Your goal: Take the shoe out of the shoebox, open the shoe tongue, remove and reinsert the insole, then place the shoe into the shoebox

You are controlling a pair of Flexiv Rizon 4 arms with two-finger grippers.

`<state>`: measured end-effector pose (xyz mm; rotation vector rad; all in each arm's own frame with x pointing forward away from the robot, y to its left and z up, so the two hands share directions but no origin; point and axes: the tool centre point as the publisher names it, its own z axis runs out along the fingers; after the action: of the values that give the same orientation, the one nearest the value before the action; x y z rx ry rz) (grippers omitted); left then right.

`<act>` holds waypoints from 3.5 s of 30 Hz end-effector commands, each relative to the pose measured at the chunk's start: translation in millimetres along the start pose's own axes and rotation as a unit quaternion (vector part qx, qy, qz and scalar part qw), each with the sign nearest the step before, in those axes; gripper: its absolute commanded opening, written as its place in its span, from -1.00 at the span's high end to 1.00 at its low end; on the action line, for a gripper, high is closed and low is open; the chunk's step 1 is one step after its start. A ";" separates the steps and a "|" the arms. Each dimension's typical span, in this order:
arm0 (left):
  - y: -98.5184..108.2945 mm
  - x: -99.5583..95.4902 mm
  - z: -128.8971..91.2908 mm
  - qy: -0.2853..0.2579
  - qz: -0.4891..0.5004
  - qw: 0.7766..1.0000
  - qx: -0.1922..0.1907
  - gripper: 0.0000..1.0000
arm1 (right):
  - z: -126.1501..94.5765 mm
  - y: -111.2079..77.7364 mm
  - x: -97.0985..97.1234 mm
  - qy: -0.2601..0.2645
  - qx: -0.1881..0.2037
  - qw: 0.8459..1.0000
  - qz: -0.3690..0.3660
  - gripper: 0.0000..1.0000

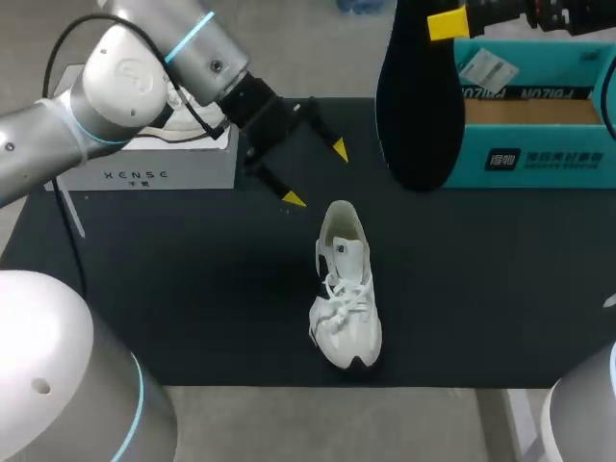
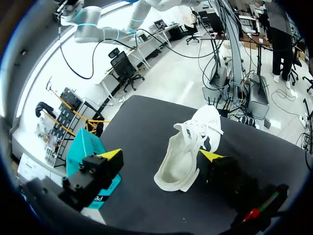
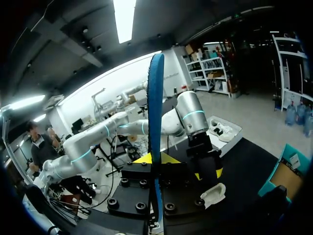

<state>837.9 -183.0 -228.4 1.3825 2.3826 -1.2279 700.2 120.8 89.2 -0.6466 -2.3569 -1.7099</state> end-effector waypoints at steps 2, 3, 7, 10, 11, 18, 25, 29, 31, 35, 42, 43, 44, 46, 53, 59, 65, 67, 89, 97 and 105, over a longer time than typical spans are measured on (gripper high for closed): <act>-12.0 4.7 -0.4 -0.507 -0.079 0.852 0.103 -1.00 | 2.0 1.4 -1.7 0.000 0.002 1.000 0.000 1.00; -14.6 2.5 -0.3 -0.519 -0.075 0.844 0.109 -1.00 | 2.0 1.4 -1.7 0.000 0.002 1.000 0.000 1.00; -24.1 -6.0 -2.4 -0.553 -0.043 0.825 0.108 -1.00 | 2.0 1.4 -1.7 0.000 0.002 1.000 0.000 1.00; -27.8 -11.9 -6.1 -0.555 -0.029 0.825 0.104 -1.00 | 2.0 1.4 -1.7 0.000 0.002 1.000 0.000 1.00; -28.6 -13.8 -6.8 -0.556 -0.024 0.825 0.101 -1.00 | 2.0 1.4 -1.7 0.000 0.002 1.000 0.000 1.00; -28.6 -22.4 -5.9 -0.543 -0.006 0.836 0.079 -1.00 | 2.0 1.4 -1.7 0.000 0.002 1.000 0.000 1.00; -21.8 -23.6 -16.8 -0.544 0.006 0.837 0.056 -1.00 | 2.0 1.4 -1.7 0.000 0.002 1.000 0.000 1.00; -16.0 -21.6 -30.0 -0.530 0.021 0.846 0.059 -1.00 | 2.0 1.4 -1.7 0.000 0.002 1.000 0.000 1.00; -14.2 -21.3 -36.0 -0.514 0.035 0.854 0.069 -1.00 | 2.0 1.4 -1.7 0.000 0.002 1.000 0.000 1.00; -15.2 -21.8 -44.6 -0.475 0.062 0.873 0.091 -1.00 | 2.0 1.4 -1.7 0.000 0.002 1.000 0.000 1.00; -18.1 -29.6 -58.0 -0.369 0.117 0.917 0.095 -1.00 | 2.0 1.4 -1.7 0.000 0.002 1.000 0.000 1.00; -18.5 -30.9 -59.9 -0.363 0.121 0.919 0.095 -1.00 | 2.0 1.4 -1.7 0.000 0.002 1.000 0.000 1.00; -18.8 -32.5 -61.1 -0.357 0.127 0.921 0.089 -1.00 | 2.0 1.4 -1.7 0.000 0.002 1.000 0.000 1.00; -19.6 -36.5 -61.3 -0.344 0.133 0.925 0.086 -1.00 | 2.0 1.4 -1.7 0.000 0.002 1.000 0.000 1.00; -31.4 -45.0 -47.1 -0.287 0.166 0.939 0.089 -1.00 | 2.0 1.4 -1.7 0.000 0.002 1.000 0.000 1.00; -38.3 -45.7 -41.6 -0.294 0.154 0.939 0.092 -1.00 | 2.0 1.4 -1.7 0.000 0.002 1.000 0.000 1.00; -38.3 -45.7 -41.6 -0.294 0.154 0.939 0.092 -1.00 | 2.0 1.4 -1.7 0.000 0.002 1.000 0.000 1.00; -38.3 -45.7 -41.6 -0.294 0.154 0.939 0.092 -1.00 | 2.0 1.4 -1.7 0.000 0.002 1.000 0.000 1.00; -38.3 -45.7 -41.6 -0.294 0.154 0.939 0.092 -1.00 | 2.0 1.4 -1.7 0.000 0.002 1.000 0.000 1.00; -40.7 -45.3 -38.5 -0.304 0.161 0.934 0.092 -1.00 | -7.1 -32.1 -13.2 0.020 -0.044 0.996 0.079 1.00; -43.3 -46.5 -33.4 -0.335 0.190 0.919 0.084 -1.00 | 6.0 -73.5 -36.3 0.057 -0.059 0.978 0.190 1.00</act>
<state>845.0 -199.2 -156.0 1.1520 1.5220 -1.5030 704.2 99.2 36.6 -0.9105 -2.0110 -1.5991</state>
